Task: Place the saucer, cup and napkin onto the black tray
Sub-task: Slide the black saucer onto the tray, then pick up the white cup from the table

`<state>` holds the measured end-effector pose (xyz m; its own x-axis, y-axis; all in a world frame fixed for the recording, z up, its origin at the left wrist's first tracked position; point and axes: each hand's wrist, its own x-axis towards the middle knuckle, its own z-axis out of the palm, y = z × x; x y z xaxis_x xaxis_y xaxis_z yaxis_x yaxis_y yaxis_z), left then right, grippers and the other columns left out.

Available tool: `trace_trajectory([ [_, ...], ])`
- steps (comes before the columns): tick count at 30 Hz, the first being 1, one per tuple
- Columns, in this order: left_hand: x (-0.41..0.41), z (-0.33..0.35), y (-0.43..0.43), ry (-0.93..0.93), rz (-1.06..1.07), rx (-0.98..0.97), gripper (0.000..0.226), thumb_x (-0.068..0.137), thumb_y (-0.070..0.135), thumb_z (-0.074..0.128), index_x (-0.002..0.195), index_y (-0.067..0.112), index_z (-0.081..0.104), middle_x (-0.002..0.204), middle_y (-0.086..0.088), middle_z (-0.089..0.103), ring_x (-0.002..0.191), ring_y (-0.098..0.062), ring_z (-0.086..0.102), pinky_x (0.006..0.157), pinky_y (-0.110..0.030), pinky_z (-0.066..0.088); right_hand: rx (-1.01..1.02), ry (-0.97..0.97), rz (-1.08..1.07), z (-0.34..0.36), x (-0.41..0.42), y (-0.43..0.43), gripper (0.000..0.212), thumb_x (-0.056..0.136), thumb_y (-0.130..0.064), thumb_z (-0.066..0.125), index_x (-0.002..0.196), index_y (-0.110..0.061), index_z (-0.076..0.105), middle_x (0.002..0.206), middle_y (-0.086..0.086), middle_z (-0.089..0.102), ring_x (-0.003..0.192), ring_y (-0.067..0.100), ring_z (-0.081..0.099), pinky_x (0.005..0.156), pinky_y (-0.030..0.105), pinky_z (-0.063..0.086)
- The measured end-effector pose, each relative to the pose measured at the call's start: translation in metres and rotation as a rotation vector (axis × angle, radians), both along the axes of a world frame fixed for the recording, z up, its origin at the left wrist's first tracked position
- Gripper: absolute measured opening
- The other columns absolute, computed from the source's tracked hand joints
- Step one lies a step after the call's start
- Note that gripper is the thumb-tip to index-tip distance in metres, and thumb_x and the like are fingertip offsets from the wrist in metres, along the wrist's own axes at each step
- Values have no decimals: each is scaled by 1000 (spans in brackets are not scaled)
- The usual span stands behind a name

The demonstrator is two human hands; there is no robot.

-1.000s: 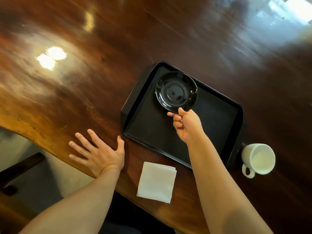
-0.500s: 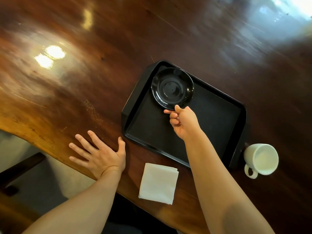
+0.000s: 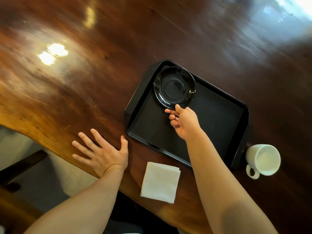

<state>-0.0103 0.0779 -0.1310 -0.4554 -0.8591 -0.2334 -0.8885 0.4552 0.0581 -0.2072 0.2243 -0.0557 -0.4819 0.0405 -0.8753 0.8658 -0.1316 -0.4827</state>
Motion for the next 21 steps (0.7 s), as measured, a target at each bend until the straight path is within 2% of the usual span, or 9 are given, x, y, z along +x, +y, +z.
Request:
trace_trajectory([
  [2,0,0,0,-1,2,1,101,82,75,38,161,14,21,170,-21,10,156,-47,5,122,-68,5,8,11,6,0,2,1,3,106,-15,49,107,-12,48,91,16,70,51,12,50,35,16,34],
  [4,0,0,0,3,4,0,101,82,75,39,161,14,21,170,-20,10,156,-47,5,122,-68,5,20,24,15,0,6,3,19,104,-20,54,118,-8,49,90,14,71,52,12,53,37,17,37],
  [6,0,0,0,6,2,-2,102,82,75,39,161,14,21,170,-20,10,156,-47,5,122,-68,4,38,44,41,1,11,5,28,102,-26,58,120,-5,53,92,13,71,52,12,56,40,17,42],
  [9,0,0,0,1,-1,-8,102,82,75,41,161,15,20,170,-20,9,156,-47,4,122,-68,4,70,57,77,2,19,7,24,101,-29,58,111,-7,59,93,12,70,54,11,57,42,17,44],
  [16,0,-2,0,3,-3,-22,101,86,72,52,162,16,17,171,-20,8,156,-47,3,122,-68,4,137,87,107,5,32,18,21,104,-27,53,108,-8,60,90,13,70,54,13,56,44,20,44],
  [21,0,-2,1,14,-4,-32,101,86,73,51,162,16,17,171,-20,8,156,-46,3,122,-67,4,190,142,164,5,44,30,21,105,-24,51,108,-6,61,89,13,71,51,13,53,43,21,41],
])
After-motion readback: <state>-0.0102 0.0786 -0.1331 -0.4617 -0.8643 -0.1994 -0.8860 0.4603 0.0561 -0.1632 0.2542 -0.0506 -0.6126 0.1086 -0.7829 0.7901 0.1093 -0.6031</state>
